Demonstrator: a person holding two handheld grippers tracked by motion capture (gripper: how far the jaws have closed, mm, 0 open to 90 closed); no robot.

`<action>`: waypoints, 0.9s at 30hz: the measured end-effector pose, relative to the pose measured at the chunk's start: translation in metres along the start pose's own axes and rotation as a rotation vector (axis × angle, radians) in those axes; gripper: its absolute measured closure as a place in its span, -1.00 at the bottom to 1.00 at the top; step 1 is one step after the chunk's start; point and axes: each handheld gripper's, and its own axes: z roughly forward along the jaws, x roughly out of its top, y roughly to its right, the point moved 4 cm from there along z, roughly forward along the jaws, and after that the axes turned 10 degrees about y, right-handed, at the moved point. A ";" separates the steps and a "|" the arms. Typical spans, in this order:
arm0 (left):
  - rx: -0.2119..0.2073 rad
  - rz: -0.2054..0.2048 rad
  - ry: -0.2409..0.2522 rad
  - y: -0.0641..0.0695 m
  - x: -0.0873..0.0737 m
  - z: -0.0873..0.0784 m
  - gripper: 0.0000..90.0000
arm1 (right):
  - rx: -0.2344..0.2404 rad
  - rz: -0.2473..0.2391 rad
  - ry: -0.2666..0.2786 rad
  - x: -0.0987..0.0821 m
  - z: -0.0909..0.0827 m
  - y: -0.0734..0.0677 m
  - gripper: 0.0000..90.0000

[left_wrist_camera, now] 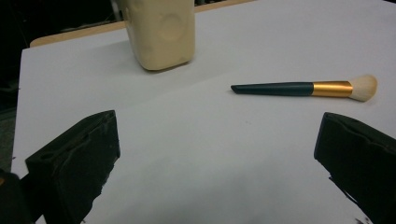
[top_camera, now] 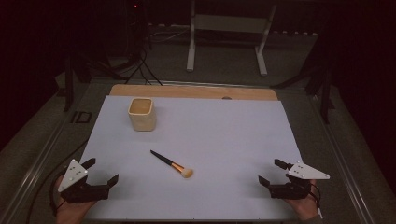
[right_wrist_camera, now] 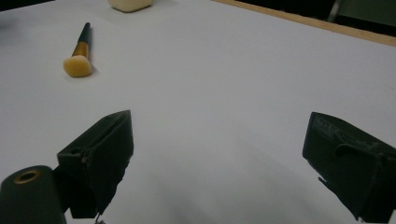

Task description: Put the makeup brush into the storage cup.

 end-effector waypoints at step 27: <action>-0.017 0.000 0.051 0.000 0.018 -0.002 -0.97 | -0.016 -0.001 0.016 0.003 -0.002 0.000 -0.81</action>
